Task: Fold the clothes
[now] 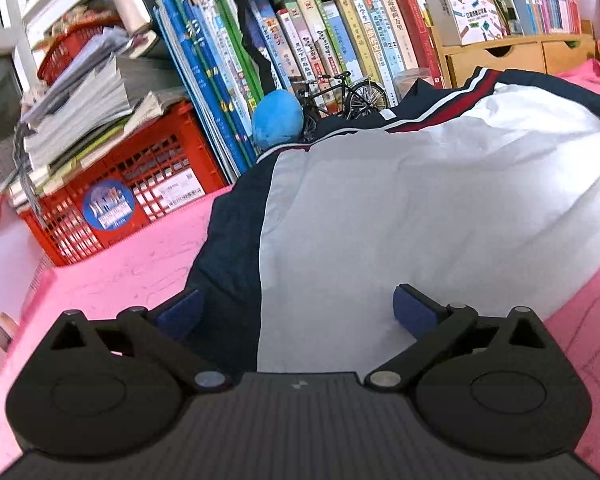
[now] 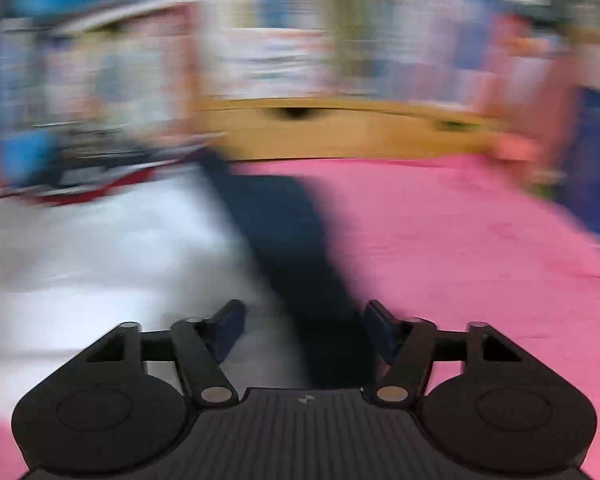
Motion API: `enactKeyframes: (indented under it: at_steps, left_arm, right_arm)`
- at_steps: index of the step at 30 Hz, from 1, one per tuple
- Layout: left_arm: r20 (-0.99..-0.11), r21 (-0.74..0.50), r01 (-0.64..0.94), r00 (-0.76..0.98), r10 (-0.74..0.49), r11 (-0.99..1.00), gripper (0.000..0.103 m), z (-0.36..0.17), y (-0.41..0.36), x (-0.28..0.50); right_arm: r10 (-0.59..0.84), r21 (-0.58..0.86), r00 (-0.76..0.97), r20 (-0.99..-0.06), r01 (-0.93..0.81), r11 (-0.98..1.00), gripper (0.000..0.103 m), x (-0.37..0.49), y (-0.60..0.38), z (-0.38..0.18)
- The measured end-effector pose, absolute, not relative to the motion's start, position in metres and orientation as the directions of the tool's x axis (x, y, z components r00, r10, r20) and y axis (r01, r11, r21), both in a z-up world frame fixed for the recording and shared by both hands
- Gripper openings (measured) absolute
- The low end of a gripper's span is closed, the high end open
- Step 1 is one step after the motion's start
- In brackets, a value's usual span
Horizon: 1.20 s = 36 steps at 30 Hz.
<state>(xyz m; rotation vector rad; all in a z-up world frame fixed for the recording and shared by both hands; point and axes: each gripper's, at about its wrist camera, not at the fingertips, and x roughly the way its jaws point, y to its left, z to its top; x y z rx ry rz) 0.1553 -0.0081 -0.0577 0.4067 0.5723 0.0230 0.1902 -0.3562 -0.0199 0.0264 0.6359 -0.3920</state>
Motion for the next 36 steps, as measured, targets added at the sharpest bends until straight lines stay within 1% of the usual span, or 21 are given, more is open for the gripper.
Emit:
enactKeyframes:
  at_steps: [1,3,6,9,11,12,15,16,17,19,20,21,22,23,24,25,28,29,32,34,36]
  left_arm:
    - [-0.518,0.389,0.09,0.845,0.137,0.917,0.103,-0.058,-0.009,0.155]
    - [-0.516,0.394,0.092,0.845,0.137,0.915,0.103,-0.058,-0.008,0.156]
    - [-0.523,0.384,0.096,0.843,0.13,0.918,0.103,-0.057,-0.005,0.157]
    - [-0.529,0.372,0.096,0.839,0.126,0.923,0.103,-0.057,-0.003,0.158]
    - [-0.527,0.375,0.094,0.84,0.129,0.922,0.103,-0.056,-0.004,0.158]
    - [-0.527,0.376,0.093,0.84,0.13,0.922,0.103,-0.056,-0.005,0.158]
    - [-0.531,0.366,0.094,0.838,0.125,0.926,0.103,-0.056,-0.003,0.158]
    - [-0.536,0.357,0.096,0.836,0.12,0.929,0.103,-0.055,-0.002,0.159]
    - [-0.54,0.349,0.098,0.834,0.115,0.932,0.103,-0.055,0.0,0.159]
    - [-0.546,0.334,0.098,0.831,0.107,0.937,0.103,-0.054,0.001,0.16]
    - [-0.547,0.331,0.099,0.831,0.105,0.939,0.103,-0.054,0.002,0.16]
    - [-0.547,0.328,0.099,0.831,0.103,0.939,0.103,-0.054,0.002,0.16]
    - [-0.549,0.319,0.101,0.83,0.097,0.942,0.103,-0.053,0.003,0.16]
    - [-0.554,0.301,0.103,0.828,0.086,0.948,0.102,-0.052,0.005,0.16]
    - [-0.56,0.276,0.093,0.825,0.082,0.957,0.097,-0.047,0.007,0.16]
    - [-0.562,0.24,0.073,0.824,0.077,0.968,0.097,-0.04,0.01,0.16]
    - [-0.511,0.096,0.073,0.86,-0.014,0.993,0.098,-0.008,0.009,0.164]
    - [-0.494,0.081,0.081,0.869,-0.031,0.993,0.099,-0.002,0.002,0.17]
    - [-0.49,0.146,0.129,0.871,-0.042,0.981,0.1,-0.007,-0.035,0.202]
    - [-0.517,0.216,0.174,0.855,-0.039,0.961,0.1,-0.022,-0.064,0.228]
    - [-0.545,0.336,0.179,0.838,0.036,0.925,0.101,-0.047,-0.08,0.252]
  right_arm:
    - [-0.383,-0.084,0.729,-0.567,0.411,0.908,0.072,0.188,-0.359,-0.015]
    - [-0.303,-0.001,0.789,-0.534,0.358,0.934,0.072,0.183,-0.35,-0.006]
    - [-0.063,0.072,0.875,-0.479,0.11,0.991,0.072,0.187,-0.309,0.001]
    - [0.211,0.143,0.84,-0.499,-0.161,0.977,0.072,0.205,-0.262,-0.004]
    - [0.315,0.149,0.8,-0.511,-0.279,0.949,0.073,0.212,-0.239,-0.008]
    - [0.326,0.124,0.79,-0.519,-0.308,0.943,0.077,0.214,-0.232,-0.011]
    - [0.206,-0.028,0.799,-0.564,-0.268,0.963,0.083,0.226,-0.236,-0.024]
    - [0.151,-0.049,0.811,-0.565,-0.216,0.975,0.086,0.23,-0.249,-0.027]
    - [0.107,-0.024,0.825,-0.555,-0.145,0.989,0.086,0.234,-0.267,-0.025]
    - [0.017,0.055,0.848,-0.529,0.014,0.998,0.083,0.238,-0.304,-0.019]
    - [-0.031,0.151,0.864,-0.502,0.123,0.981,0.079,0.234,-0.322,-0.011]
    - [-0.035,0.25,0.881,-0.471,0.171,0.953,0.083,0.228,-0.336,-0.005]
    - [0.026,0.348,0.905,-0.424,0.136,0.928,0.087,0.219,-0.346,-0.003]
    - [0.078,0.406,0.918,-0.388,0.094,0.909,0.092,0.212,-0.351,-0.001]
    - [0.102,0.382,0.914,-0.393,0.062,0.922,0.092,0.21,-0.345,-0.002]
    - [0.095,0.312,0.901,-0.422,0.045,0.949,0.092,0.21,-0.334,-0.004]
    - [0.017,0.051,0.86,-0.511,0.01,0.999,0.092,0.214,-0.293,-0.019]
    - [-0.017,-0.018,0.839,-0.544,0.008,1.0,0.092,0.221,-0.282,-0.026]
    - [-0.068,-0.124,0.799,-0.597,-0.008,0.992,0.102,0.239,-0.264,-0.032]
    - [-0.061,-0.113,0.791,-0.608,-0.01,0.994,0.103,0.242,-0.265,-0.031]
    - [-0.033,-0.067,0.784,-0.62,-0.011,0.998,0.103,0.244,-0.272,-0.03]
